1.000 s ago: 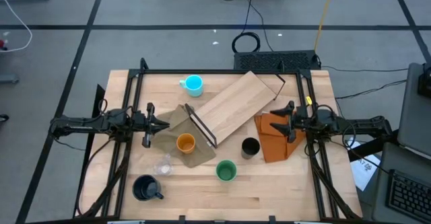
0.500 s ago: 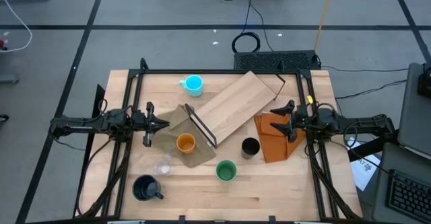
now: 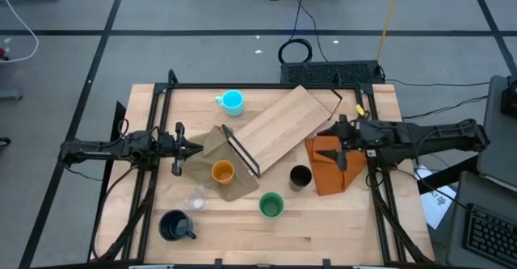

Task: Stack small to large cups/mugs on shelf
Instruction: Put the black cup on the shelf

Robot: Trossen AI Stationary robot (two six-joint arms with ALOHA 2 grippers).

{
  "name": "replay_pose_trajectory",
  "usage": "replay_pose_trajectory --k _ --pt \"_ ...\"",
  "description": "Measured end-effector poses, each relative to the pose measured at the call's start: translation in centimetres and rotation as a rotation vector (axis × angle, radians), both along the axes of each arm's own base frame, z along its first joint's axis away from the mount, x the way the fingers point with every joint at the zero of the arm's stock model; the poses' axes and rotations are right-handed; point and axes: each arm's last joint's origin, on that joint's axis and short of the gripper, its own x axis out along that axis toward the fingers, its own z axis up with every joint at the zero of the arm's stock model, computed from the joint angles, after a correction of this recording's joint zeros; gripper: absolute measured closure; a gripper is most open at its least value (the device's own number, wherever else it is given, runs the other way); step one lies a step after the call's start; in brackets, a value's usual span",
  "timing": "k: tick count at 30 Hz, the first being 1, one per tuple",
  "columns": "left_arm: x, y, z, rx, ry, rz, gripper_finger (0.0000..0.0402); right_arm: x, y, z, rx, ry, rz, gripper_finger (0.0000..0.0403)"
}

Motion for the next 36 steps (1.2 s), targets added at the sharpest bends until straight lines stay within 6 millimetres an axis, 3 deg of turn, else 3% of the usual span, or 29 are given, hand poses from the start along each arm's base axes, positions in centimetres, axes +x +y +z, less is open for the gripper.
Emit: replay_pose_trajectory --k 7,17,23,36 --pt "0.0 0.0 0.0 -0.001 0.001 0.0 0.0366 2.2 0.3 2.4 0.029 0.062 0.063 0.0103" --pt "0.0 0.0 -0.2 -0.003 0.024 0.0 0.0366 5.2 1.0 2.5 0.064 0.353 0.104 0.0103" --pt "0.0 0.0 -0.2 0.0 0.024 0.0 0.0366 6.5 2.0 3.3 0.115 0.403 0.17 0.0103" --pt "0.0 0.0 -0.3 0.001 0.029 -0.001 0.0366 8.4 3.4 1.1 0.154 0.524 0.192 0.0103"
